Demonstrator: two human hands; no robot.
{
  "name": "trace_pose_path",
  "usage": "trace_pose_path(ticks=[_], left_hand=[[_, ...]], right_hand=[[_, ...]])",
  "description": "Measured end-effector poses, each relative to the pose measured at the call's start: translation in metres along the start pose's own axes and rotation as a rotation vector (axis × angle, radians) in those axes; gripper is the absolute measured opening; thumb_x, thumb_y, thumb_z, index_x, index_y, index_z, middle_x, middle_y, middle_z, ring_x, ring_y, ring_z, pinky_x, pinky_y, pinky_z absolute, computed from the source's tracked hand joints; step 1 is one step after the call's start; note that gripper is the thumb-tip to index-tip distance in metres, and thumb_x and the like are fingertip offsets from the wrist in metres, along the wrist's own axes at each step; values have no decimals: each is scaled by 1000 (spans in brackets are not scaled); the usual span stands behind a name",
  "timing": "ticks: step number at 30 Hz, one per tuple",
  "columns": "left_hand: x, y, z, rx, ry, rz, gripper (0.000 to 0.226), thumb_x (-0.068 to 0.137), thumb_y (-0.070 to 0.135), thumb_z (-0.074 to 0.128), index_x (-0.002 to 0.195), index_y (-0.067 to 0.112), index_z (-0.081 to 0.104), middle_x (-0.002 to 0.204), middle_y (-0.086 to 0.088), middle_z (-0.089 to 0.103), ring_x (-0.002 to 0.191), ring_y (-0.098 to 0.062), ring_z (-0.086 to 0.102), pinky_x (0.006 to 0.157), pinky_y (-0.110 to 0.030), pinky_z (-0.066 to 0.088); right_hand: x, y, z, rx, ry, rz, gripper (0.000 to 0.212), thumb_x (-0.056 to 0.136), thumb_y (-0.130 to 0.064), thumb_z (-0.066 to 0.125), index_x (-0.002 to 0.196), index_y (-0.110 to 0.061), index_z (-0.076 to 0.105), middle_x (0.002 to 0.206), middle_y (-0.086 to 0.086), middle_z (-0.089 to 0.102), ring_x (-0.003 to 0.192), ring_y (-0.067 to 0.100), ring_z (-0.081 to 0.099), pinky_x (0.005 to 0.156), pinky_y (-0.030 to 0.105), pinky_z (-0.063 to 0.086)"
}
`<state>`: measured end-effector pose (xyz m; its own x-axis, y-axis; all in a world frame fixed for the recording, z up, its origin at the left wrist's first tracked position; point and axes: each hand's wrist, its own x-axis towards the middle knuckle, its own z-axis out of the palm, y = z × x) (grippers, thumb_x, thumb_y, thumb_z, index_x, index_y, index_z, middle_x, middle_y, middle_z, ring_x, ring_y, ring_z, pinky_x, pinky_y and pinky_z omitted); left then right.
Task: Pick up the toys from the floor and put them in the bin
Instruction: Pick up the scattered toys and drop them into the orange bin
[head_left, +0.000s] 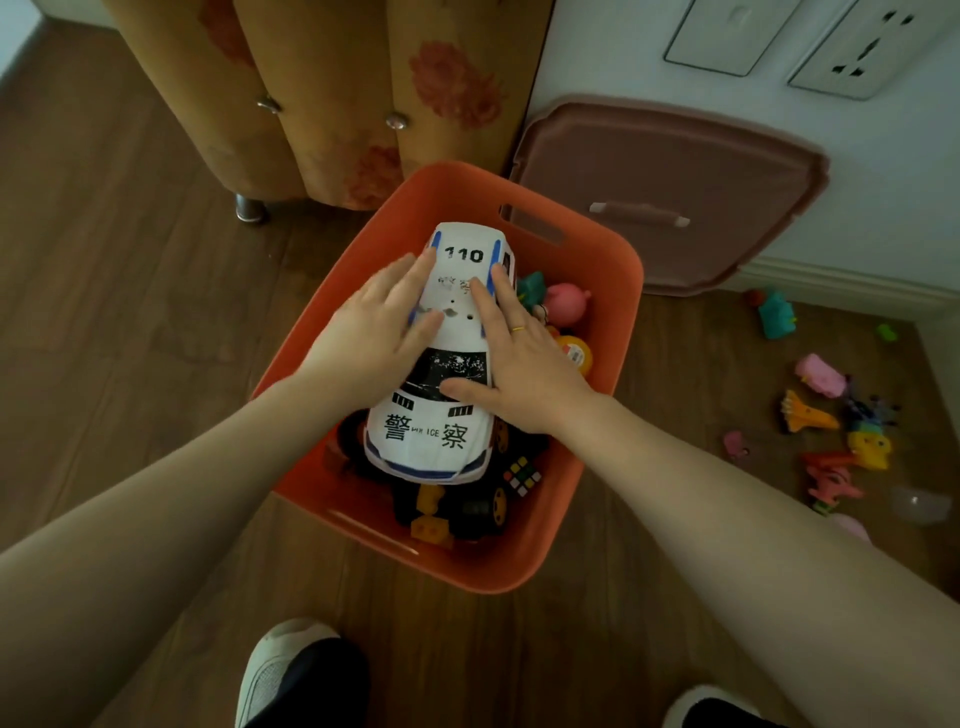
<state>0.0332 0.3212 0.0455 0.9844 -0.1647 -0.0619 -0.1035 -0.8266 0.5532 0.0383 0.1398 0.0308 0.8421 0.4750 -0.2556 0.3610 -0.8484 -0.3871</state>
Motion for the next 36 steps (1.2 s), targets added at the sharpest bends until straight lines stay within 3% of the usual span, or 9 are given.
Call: trace_pose_path(ticks=[5, 7, 11, 14, 16, 21, 28, 32, 36], left_hand=[[16, 1, 12, 206, -239, -136, 63, 95, 54, 23, 149, 34, -4, 158, -8, -4, 145, -27, 0, 116, -43, 3], [16, 11, 9, 265, -193, -143, 61, 97, 50, 24, 148, 34, -5, 157, -9, -13, 144, -29, -8, 115, -45, -2], [3, 57, 10, 208, 43, 296, 52, 96, 31, 29, 146, 18, 28, 156, -8, 17, 145, -28, 7, 113, -39, 3], [11, 102, 31, 198, -43, 564, 46, 88, 30, 34, 123, 12, 58, 142, -10, 45, 139, -33, 29, 109, -46, 21], [19, 137, 56, 242, -201, 610, 37, 92, 27, 40, 123, 17, 58, 148, -4, 37, 143, -26, 17, 113, -45, 17], [38, 201, 129, 292, -445, 635, 34, 95, 26, 40, 126, 23, 53, 151, 0, 27, 145, -19, 5, 115, -38, 13], [56, 263, 240, 363, -727, 407, 57, 96, 25, 41, 147, 25, 18, 151, -2, 22, 125, -22, 43, 94, -34, 46], [67, 276, 294, 423, -762, 285, 66, 95, 22, 41, 148, 33, 4, 155, -5, 11, 125, -27, 43, 91, -33, 47], [80, 280, 331, 443, -774, 240, 67, 95, 19, 42, 148, 34, 4, 157, -6, 2, 130, -29, 38, 101, -35, 42]], right_hand=[[-1, 18, -12, -163, 108, -82, 80, 83, -67, 24, 150, -25, 13, 159, 3, 8, 145, 27, 13, 117, 42, 14], [-4, 27, -19, -233, 99, -111, 77, 85, -62, 16, 150, -23, 12, 159, 2, 11, 146, 25, 10, 118, 41, 8], [-29, 56, -33, -302, 169, -94, 68, 91, -52, 19, 149, -16, 20, 158, 6, 15, 146, 25, 10, 116, 37, 2], [-69, 99, -44, -280, 191, 61, 67, 92, -52, 17, 149, -16, 19, 159, 6, 11, 146, 24, 8, 117, 37, 5], [-103, 136, -45, -266, 184, 218, 67, 93, -52, 16, 150, -18, 17, 159, 5, 7, 147, 22, 4, 117, 37, 3], [-191, 232, -25, -228, 92, 572, 60, 98, -47, 25, 149, -16, 20, 159, 7, 8, 147, 24, 4, 118, 39, 7], [-270, 338, 21, 5, 46, 958, 54, 95, -33, 33, 146, -17, 26, 157, 14, 15, 144, 33, 14, 115, 44, 19], [-281, 386, 37, 230, -24, 965, 62, 96, -25, 42, 150, -25, 10, 159, 11, 3, 145, 33, 7, 114, 45, 18], [-272, 417, 43, 159, -39, 803, 67, 96, -35, 44, 150, -29, 5, 159, 7, -4, 144, 34, 10, 114, 45, 20]])
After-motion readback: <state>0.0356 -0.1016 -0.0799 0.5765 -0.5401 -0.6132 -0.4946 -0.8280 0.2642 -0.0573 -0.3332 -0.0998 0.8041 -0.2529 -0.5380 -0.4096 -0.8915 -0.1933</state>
